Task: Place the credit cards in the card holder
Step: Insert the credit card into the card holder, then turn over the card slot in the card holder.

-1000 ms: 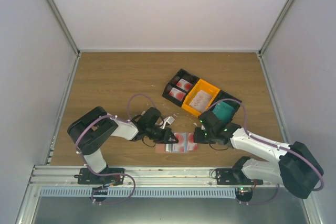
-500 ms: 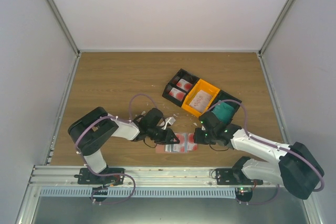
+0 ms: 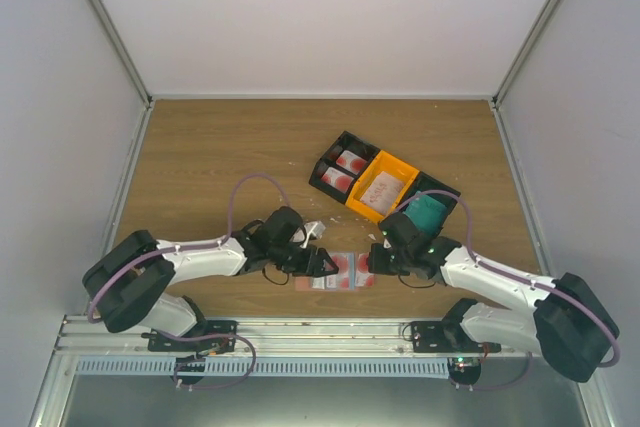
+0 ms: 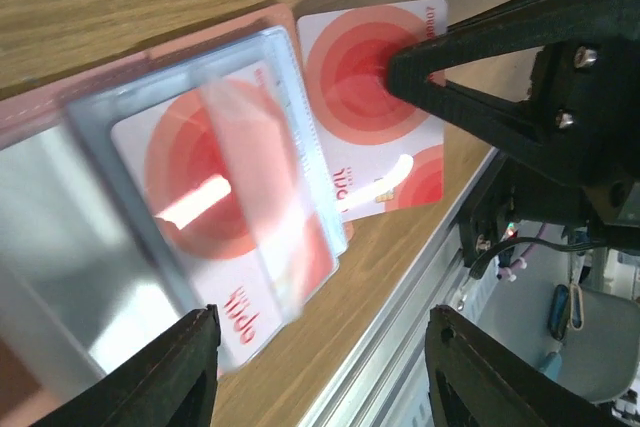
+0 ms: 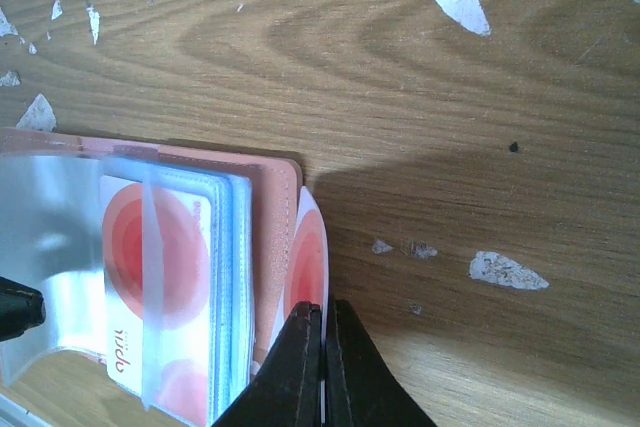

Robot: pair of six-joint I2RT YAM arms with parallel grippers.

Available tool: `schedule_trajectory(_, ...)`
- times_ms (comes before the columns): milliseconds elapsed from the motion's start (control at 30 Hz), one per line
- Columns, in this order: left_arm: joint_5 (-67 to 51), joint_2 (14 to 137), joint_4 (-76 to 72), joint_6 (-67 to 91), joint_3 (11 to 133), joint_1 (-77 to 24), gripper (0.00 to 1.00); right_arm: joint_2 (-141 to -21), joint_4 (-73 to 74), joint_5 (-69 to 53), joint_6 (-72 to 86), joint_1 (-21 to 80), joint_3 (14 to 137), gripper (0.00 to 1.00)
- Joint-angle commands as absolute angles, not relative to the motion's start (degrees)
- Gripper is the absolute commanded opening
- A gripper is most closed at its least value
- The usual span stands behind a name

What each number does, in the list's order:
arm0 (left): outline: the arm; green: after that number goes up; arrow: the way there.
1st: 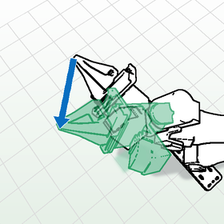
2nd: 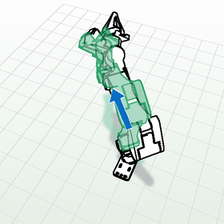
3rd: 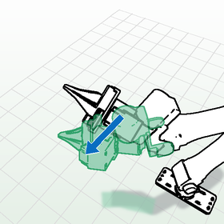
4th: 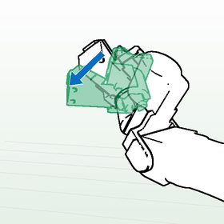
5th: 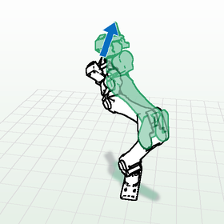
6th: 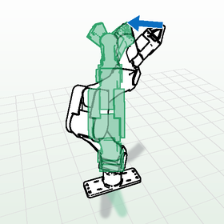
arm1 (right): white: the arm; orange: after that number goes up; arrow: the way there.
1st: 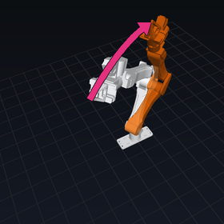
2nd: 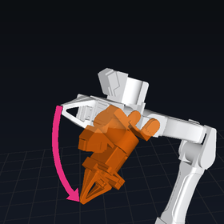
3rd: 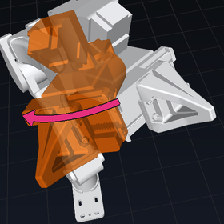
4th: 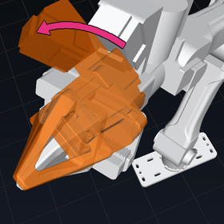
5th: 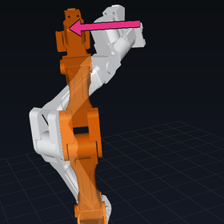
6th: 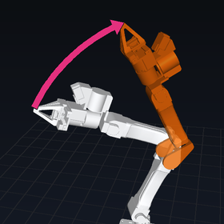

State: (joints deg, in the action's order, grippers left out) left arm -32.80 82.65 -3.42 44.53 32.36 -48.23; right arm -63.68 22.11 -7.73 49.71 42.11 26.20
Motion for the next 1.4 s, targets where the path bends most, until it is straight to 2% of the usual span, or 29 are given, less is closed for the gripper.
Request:
schedule_trajectory(0, -28.44, 79.81, 1.45, 43.89, 31.17, -48.64, 0.57, -63.1, 25.58, -4.68, 48.36, 42.27, 26.37, 0.0)
schedule_trajectory(100, -27.09, 79.63, 2.4, 43.71, 32.06, -48.77, 0.5, -61.08, 26.64, -2.89, 48.25, 42.28, 27.54, 0.01)
schedule_trajectory(300, -27.0, 81.9, 0.44, 41.92, 34.03, -49.63, 0.26, -58.75, 27.57, -1.86, 47.74, 42.24, 29.98, 0.01)
schedule_trajectory(533, -26.26, 87.55, -2.67, 41.54, 34.99, -50.27, 0.08, -56.97, 22.92, -6.48, 46.74, 42.23, 29.53, 0.01)
schedule_trajectory(767, -23.7, 89.57, -1.27, 40.81, 34.12, -50.32, 0.01, -57.02, 19.69, -10.11, 46.35, 42.28, 28.19, 0.01)
schedule_trajectory(1167, -23.09, 90.6, -1.13, 40.88, 32.75, -50.45, 0.0, -60.15, 18.99, -11.65, 48.37, 42.2, 27.02, 0.0)
schedule_trajectory(1367, -23.24, 90.63, -1.15, 40.72, 32.64, -50.45, 0.0, -60.98, 14.11, -14.14, 49.73, 42.17, 24.8, 0.0)
